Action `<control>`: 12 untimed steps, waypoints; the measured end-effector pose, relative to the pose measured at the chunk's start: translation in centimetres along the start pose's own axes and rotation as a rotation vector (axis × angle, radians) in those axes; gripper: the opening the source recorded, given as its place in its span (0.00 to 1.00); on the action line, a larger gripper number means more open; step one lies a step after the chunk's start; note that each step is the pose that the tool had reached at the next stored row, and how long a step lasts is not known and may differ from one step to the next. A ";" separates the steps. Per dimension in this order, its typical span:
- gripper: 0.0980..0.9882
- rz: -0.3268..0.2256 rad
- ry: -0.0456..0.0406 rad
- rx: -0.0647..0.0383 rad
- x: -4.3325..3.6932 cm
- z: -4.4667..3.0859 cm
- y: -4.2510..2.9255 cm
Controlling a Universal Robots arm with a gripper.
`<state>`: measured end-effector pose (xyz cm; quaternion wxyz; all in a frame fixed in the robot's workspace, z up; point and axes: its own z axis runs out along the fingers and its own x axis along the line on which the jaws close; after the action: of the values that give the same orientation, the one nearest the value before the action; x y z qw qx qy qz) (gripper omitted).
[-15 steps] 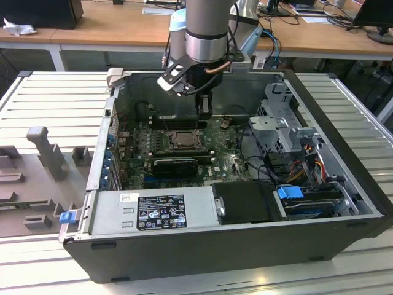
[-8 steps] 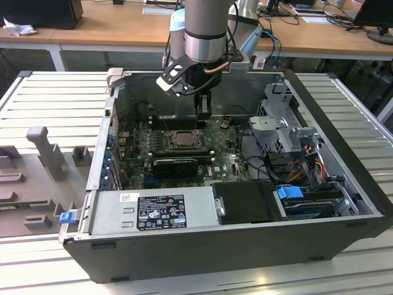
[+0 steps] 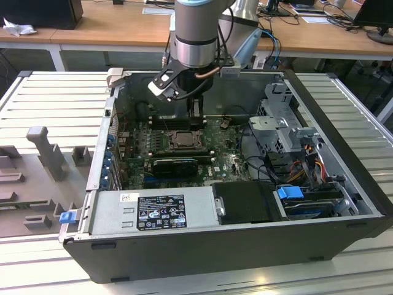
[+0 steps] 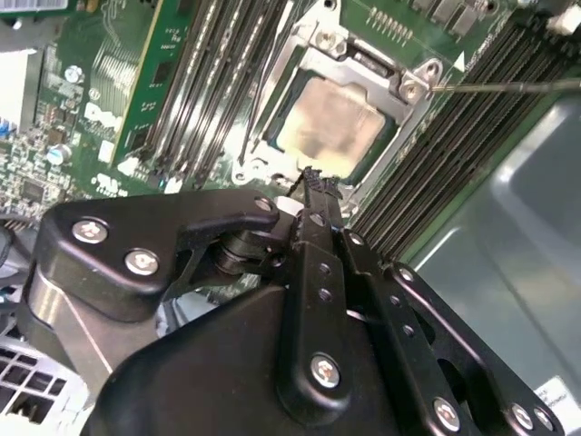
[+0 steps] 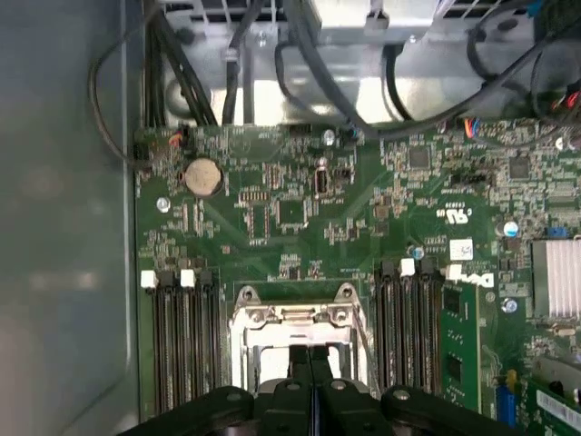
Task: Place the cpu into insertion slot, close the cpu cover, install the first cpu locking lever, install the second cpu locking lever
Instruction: 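Close the cpu cover, then install the first cpu locking lever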
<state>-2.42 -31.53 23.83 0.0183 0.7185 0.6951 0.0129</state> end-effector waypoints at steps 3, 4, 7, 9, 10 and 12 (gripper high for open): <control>0.01 -0.003 0.0006 0.000 -0.01 0.06 -0.62; 0.01 -0.003 0.0007 0.000 -0.02 0.06 -0.83; 0.01 -0.003 0.0007 0.000 -0.03 0.06 -1.00; 0.01 -0.003 0.0008 0.000 -0.03 0.06 -1.08; 0.01 -0.003 0.0008 0.000 -0.03 0.05 -1.14; 0.01 -0.004 0.0008 0.000 -0.03 0.05 -1.14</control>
<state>-3.56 -31.53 23.72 0.0179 0.7173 0.6965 0.0131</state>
